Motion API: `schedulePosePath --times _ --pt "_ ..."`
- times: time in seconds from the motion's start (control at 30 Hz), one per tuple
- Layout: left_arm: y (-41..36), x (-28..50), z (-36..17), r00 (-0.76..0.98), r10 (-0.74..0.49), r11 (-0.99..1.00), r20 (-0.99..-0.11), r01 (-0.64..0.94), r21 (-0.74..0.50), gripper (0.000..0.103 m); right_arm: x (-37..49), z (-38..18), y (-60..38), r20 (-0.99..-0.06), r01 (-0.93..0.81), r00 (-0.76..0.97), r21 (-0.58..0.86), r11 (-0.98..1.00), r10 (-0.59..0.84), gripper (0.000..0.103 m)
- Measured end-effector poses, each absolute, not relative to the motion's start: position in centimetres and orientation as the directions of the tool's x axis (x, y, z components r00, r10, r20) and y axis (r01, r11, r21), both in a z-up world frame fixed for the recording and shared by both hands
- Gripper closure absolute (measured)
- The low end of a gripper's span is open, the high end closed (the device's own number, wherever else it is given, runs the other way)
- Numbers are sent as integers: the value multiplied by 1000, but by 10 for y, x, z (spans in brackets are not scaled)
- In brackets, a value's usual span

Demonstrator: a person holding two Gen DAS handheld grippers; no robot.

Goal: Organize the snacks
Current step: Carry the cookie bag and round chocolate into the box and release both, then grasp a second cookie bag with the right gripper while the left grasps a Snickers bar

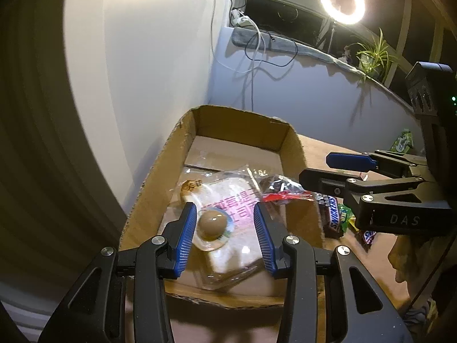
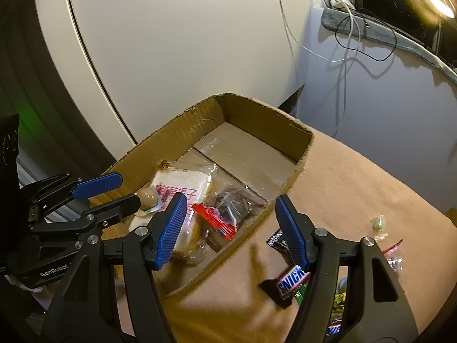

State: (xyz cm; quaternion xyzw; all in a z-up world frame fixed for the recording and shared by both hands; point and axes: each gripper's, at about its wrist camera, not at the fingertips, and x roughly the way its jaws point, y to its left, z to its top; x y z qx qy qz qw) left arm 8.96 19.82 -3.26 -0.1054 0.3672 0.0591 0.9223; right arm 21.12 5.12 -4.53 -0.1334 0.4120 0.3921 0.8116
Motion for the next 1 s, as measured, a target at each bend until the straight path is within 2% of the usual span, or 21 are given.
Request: schedulePosePath --times 0.6,1.0 --pt "136 95 -16 739 -54 984 -672 -75 -161 63 224 -30 -36 -761 -654 435 101 750 482 36" --pt "79 111 -26 706 -120 987 -698 9 -161 63 243 -42 -107 -780 -572 468 91 815 416 36"
